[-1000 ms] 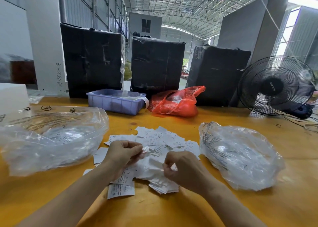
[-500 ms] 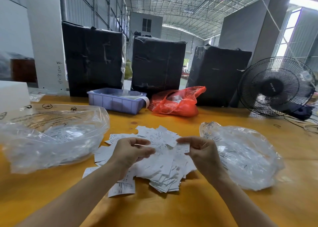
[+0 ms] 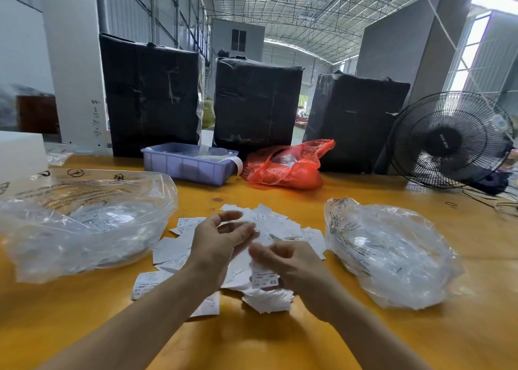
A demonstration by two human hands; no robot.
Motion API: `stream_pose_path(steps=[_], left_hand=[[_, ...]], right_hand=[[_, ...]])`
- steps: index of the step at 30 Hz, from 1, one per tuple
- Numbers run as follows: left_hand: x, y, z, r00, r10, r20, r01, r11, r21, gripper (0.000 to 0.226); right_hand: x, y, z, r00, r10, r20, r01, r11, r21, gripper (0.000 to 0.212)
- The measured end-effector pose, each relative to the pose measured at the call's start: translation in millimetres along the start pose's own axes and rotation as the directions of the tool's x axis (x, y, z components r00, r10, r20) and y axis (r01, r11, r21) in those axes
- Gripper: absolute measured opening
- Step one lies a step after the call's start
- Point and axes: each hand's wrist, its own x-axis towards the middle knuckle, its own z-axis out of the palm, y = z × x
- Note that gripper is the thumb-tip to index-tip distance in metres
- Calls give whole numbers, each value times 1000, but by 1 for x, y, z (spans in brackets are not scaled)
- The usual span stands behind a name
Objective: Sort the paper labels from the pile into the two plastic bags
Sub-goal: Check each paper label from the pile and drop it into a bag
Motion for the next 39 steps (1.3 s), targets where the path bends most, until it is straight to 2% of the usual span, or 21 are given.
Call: stream_pose_path(steps=[2,4,6,8,10,11,14,17,20,21,23,25,27,29,32,33,35,39], left_hand=[[-1,-1,2,1000,21,17,-21,1000,-20,25],[0,-3,2,998,53,32,-53,999,12,27],[1,-2,0,997,59,46,-64,992,104,34],[2,0,-4,994,-5,112,-18,978,208,42],[1,2,-7,969,-115,220,29,934,357,48],[0,2,-8,956,-150,251,17,886,464,52],[-4,1,-7,957,-132,256,-76,741,667,71],[-4,-1,-9,949,-79,306,-178,665,725,56],[-2,-1,-13,946,-62,317,-217,603,768,32],[-2,-2,-14,951,-56,304,-210,606,767,26],[-1,-3,-14,962,-58,267,-165,655,738,16],[0,-3,-14,972,-68,224,-107,722,683,9],[0,-3,-14,982,-78,175,-51,771,635,5],[1,-3,-13,984,-107,140,5,811,585,6],[0,-4,-11,982,-141,123,53,838,543,12],[0,-5,-10,982,-146,119,60,842,536,15],[0,-6,-8,981,-154,119,71,853,517,19],[-4,-4,-7,980,-147,134,66,875,480,20]], right_hand=[[-2,-1,2,1000,4,-22,-3,999,39,41],[-1,-4,0,994,44,-101,-23,981,194,14],[1,-6,-7,977,111,-183,-52,952,302,3],[2,-8,-14,955,137,-262,-56,953,297,2],[3,-8,-18,941,84,-326,-16,978,207,2],[2,-8,-19,938,16,-345,20,995,101,2],[1,-6,-17,953,-182,-240,119,960,-255,6],[1,-3,-14,967,-240,-80,185,887,-424,8],[1,-1,-12,967,-254,-15,209,827,-521,10],[1,-1,-12,964,-263,-42,207,839,-504,13],[3,-1,-17,938,-288,-192,187,888,-420,18],[5,-2,-25,886,-294,-360,191,936,-295,9],[5,0,-32,851,-254,-460,207,967,-151,28],[5,1,-33,850,-159,-503,189,982,8,39],[6,-3,-30,881,-10,-474,163,946,282,16],[6,-4,-28,886,15,-464,152,936,319,9],[6,-4,-26,879,27,-476,132,946,298,9],[3,-7,-24,851,-65,-521,216,948,235,16]])
